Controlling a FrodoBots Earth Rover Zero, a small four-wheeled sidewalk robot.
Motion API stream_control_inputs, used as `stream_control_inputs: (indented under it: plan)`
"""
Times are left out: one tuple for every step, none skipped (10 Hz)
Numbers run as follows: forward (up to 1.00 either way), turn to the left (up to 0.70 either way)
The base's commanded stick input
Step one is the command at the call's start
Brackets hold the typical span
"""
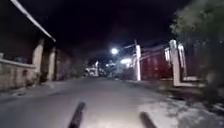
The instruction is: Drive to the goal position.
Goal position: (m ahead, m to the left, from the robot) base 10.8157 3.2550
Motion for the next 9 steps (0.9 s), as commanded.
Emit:
stream_control_inputs:
  plan:
    - [1.00, 0.02]
    - [1.00, 0.02]
    - [1.00, 0.02]
    - [1.00, 0.02]
    - [1.00, 0.02]
    - [1.00, 0.02]
    - [1.00, 0.02]
    - [1.00, 0.02]
    - [1.00, 0.02]
